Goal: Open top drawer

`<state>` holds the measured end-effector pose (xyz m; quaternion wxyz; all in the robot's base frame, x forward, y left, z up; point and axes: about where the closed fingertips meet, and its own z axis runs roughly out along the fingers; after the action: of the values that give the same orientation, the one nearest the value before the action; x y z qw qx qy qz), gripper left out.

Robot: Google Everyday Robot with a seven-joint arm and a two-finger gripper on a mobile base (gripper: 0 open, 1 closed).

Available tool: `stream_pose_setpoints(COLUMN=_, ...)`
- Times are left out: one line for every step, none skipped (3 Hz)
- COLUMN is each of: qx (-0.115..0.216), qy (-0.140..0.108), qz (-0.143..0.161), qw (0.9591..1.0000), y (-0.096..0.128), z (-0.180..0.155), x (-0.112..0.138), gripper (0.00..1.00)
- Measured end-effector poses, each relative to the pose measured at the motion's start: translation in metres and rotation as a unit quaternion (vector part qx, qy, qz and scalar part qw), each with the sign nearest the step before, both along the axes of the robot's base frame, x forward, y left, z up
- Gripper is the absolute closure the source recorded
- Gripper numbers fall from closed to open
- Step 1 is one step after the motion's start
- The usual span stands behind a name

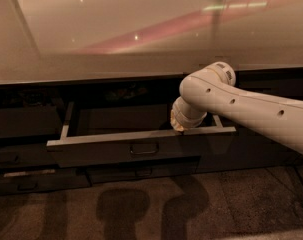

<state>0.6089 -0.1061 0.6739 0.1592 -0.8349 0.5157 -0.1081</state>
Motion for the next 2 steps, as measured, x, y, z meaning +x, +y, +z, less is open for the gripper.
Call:
stream_pose_setpoints(qx=0.002, qy=0.006, qz=-0.005, qw=1.0000, y=-0.0060, z=-0.0057, x=-0.0012, gripper=1.00)
stream_pose_setpoints(qx=0.002, qy=0.006, qz=-0.005, qw=1.0000, y=-0.0060, z=-0.0057, x=-0.0012, gripper=1.00)
